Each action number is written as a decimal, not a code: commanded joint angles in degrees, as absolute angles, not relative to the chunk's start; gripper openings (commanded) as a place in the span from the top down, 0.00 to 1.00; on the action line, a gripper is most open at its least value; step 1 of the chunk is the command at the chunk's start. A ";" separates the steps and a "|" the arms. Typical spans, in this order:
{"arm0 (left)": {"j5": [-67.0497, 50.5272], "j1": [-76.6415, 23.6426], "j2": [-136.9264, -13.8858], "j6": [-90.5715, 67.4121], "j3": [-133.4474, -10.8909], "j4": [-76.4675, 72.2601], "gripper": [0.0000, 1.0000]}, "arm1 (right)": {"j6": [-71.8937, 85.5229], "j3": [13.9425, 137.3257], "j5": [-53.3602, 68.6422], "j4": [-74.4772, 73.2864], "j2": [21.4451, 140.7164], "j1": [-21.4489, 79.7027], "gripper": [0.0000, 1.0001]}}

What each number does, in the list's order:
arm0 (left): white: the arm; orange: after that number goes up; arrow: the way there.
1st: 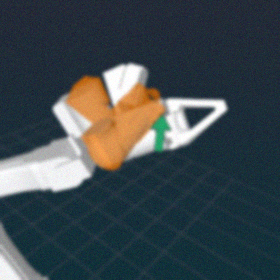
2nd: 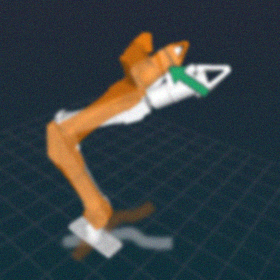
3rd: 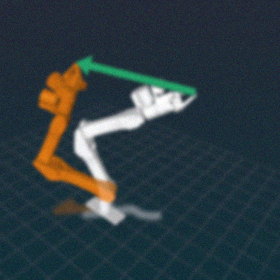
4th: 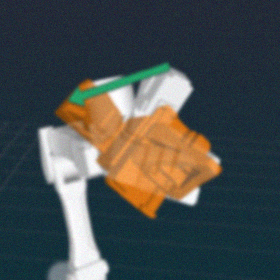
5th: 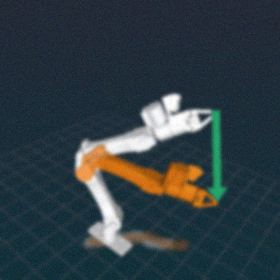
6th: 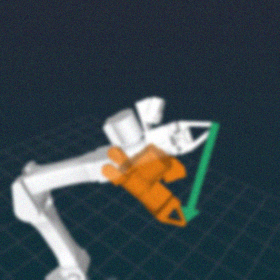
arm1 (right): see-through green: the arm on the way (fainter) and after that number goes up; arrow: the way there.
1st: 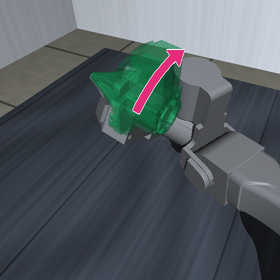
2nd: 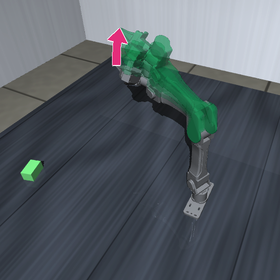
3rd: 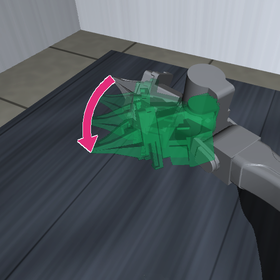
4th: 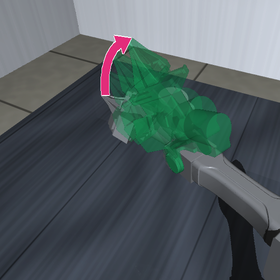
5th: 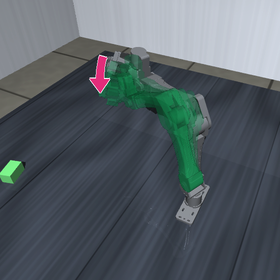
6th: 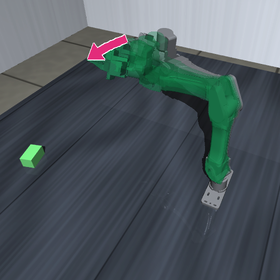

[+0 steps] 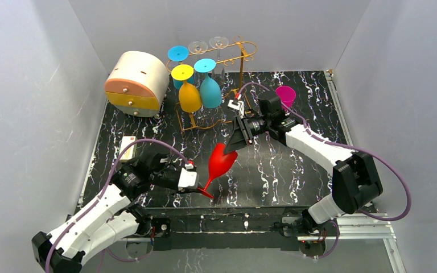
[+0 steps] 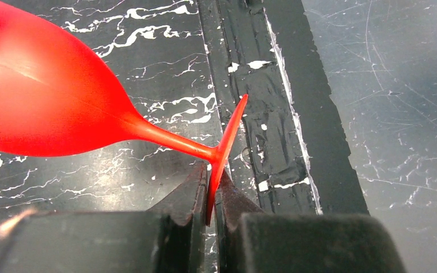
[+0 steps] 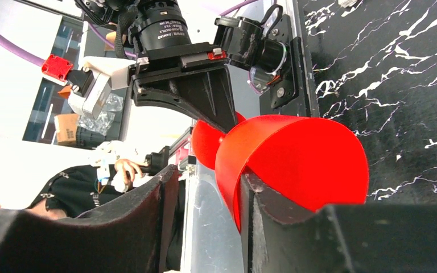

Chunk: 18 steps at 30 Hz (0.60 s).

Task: Take the wine glass off the wine glass rack
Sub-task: Place the wine glass at the center of the board.

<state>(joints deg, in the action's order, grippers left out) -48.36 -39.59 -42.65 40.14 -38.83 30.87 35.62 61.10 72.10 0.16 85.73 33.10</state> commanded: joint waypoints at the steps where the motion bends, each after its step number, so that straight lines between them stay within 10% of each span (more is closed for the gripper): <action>1: -42.41 -38.83 -42.59 40.87 -40.85 28.74 1.00 | 35.64 63.49 79.00 -2.83 85.15 34.94 0.54; 18: -42.24 -38.80 -44.40 40.59 -37.86 23.67 1.00 | 34.26 63.72 71.91 -4.67 83.93 33.46 0.99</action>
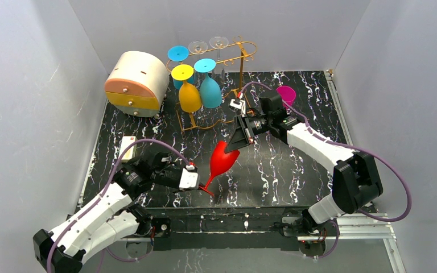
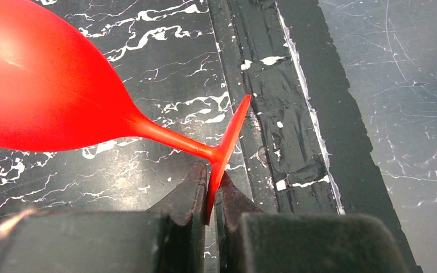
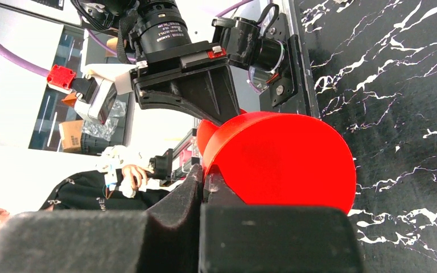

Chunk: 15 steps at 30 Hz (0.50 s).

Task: Take the wine glass off the wine glass rack
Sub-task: Place the wine glass at the center of the board.

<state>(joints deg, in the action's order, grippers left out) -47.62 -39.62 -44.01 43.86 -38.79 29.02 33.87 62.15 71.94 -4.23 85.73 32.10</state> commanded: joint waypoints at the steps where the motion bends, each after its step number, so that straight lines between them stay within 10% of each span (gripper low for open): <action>1: -41.80 -38.80 -44.26 40.13 -37.54 22.93 1.00 | 34.15 63.98 72.34 -4.66 84.14 33.44 0.99; 8: -42.51 -38.85 -43.03 38.29 -36.82 22.80 0.99 | 32.97 63.55 69.97 -4.60 82.60 33.43 0.99; 15: -45.26 -38.85 -39.41 34.56 -37.22 22.87 0.55 | 29.62 63.16 69.41 -6.30 80.50 33.42 0.99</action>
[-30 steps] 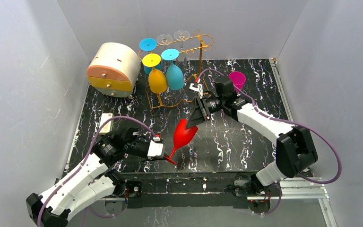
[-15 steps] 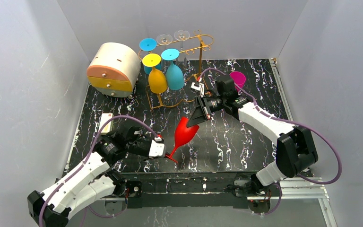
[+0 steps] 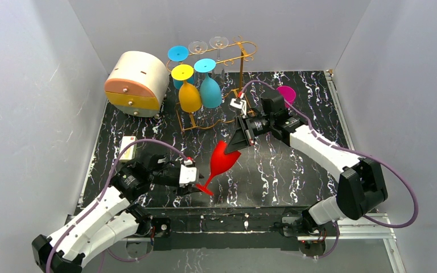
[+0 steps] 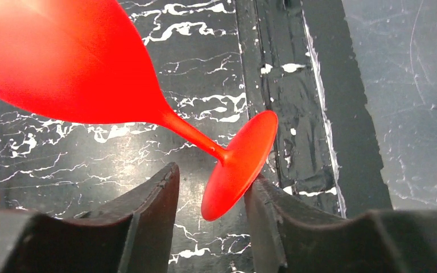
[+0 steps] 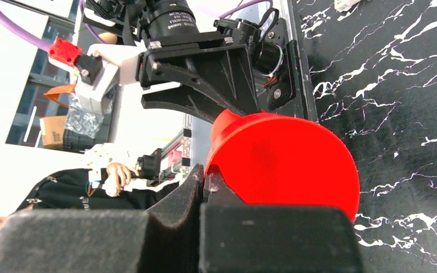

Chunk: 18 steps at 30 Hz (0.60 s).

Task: Take the wine glass off the wine glass rack
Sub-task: Place the wine glass at the center of the board.

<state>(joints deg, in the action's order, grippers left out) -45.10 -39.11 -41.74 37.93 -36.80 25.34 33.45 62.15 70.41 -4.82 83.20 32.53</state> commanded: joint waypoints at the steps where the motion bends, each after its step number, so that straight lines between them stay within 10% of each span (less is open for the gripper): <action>1: -44.82 -38.81 -39.17 34.62 -37.32 22.93 0.53 | 28.94 62.99 68.73 -6.85 79.81 33.40 0.99; 7: -42.67 -38.80 -39.19 33.96 -37.68 23.42 0.15 | 24.34 62.79 64.34 -10.94 77.18 33.40 0.99; 18: -19.74 -38.79 -27.02 10.84 -31.21 3.63 0.02 | 16.88 60.06 40.00 -15.58 69.09 33.45 0.99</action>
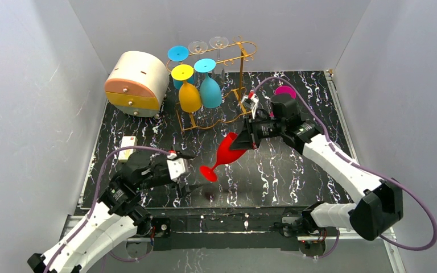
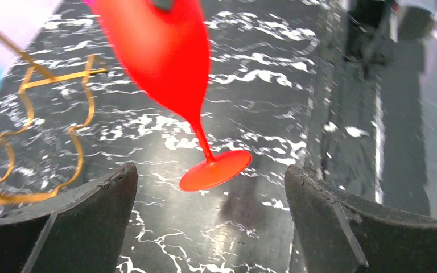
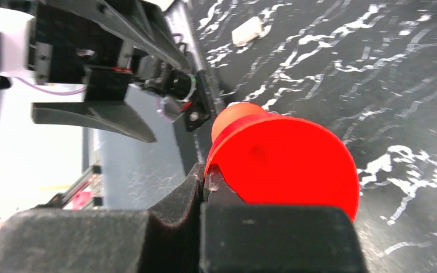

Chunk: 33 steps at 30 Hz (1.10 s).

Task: Take the wine glass off the wine glass rack
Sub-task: Place the wine glass at the center of the board.

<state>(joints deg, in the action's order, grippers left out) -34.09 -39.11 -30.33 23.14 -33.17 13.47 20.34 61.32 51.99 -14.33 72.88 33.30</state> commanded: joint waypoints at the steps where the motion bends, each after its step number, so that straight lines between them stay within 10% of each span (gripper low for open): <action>1: -16.95 -38.82 -26.27 8.69 -30.80 2.35 0.02 | 16.68 59.74 36.02 -15.61 68.16 33.47 0.99; 19: 28.69 -38.83 -23.99 -10.65 -36.17 12.71 0.02 | 26.52 64.11 -32.50 -35.00 70.77 30.34 0.99; 33: 40.17 -38.82 -19.68 -13.74 -33.40 15.93 0.02 | 26.02 66.89 -19.49 -24.69 76.46 7.29 0.99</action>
